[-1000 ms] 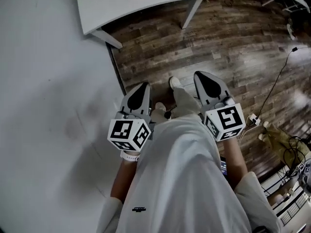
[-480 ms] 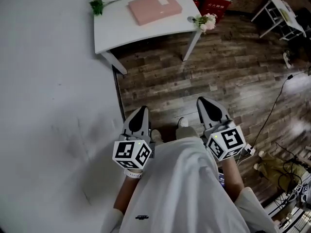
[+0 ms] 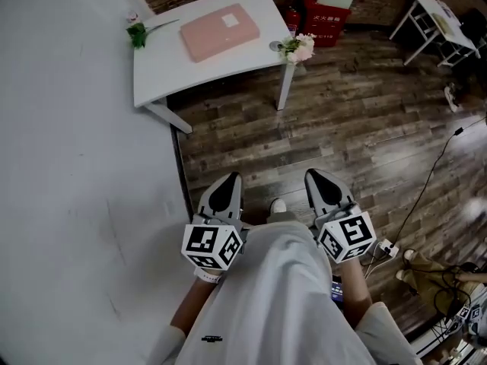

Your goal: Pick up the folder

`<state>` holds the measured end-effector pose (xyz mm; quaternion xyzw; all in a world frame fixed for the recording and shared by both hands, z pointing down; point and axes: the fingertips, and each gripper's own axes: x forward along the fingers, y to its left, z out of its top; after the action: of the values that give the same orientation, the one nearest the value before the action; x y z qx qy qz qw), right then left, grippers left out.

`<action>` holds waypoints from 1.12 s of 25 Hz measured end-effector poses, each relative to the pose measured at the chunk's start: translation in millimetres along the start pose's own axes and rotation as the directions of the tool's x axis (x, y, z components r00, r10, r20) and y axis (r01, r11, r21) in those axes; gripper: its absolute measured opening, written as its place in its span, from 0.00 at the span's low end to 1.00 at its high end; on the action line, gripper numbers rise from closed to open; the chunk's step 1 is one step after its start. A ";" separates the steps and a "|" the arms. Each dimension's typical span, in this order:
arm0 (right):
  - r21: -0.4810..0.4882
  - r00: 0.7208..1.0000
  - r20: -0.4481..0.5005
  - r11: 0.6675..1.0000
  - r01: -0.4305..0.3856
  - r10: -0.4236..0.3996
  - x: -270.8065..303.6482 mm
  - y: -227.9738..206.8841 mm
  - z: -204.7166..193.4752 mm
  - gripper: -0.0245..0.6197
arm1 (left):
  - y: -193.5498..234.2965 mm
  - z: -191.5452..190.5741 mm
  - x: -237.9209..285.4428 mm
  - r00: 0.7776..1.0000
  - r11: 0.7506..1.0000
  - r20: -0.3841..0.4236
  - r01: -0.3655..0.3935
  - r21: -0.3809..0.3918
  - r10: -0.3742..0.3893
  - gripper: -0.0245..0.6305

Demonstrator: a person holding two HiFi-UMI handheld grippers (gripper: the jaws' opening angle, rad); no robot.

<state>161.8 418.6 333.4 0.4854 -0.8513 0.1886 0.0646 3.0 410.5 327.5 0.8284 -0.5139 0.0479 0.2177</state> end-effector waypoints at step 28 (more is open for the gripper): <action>-0.092 0.996 -0.060 0.994 -0.064 0.059 114.1 -79.1 54.2 0.05 | 43.6 44.9 126.6 0.998 0.997 0.021 -0.052 -0.048 0.053 0.07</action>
<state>173.7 270.1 337.3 0.4498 -0.8716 0.1639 0.1059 17.6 270.4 339.1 0.8097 -0.5390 0.0321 0.2301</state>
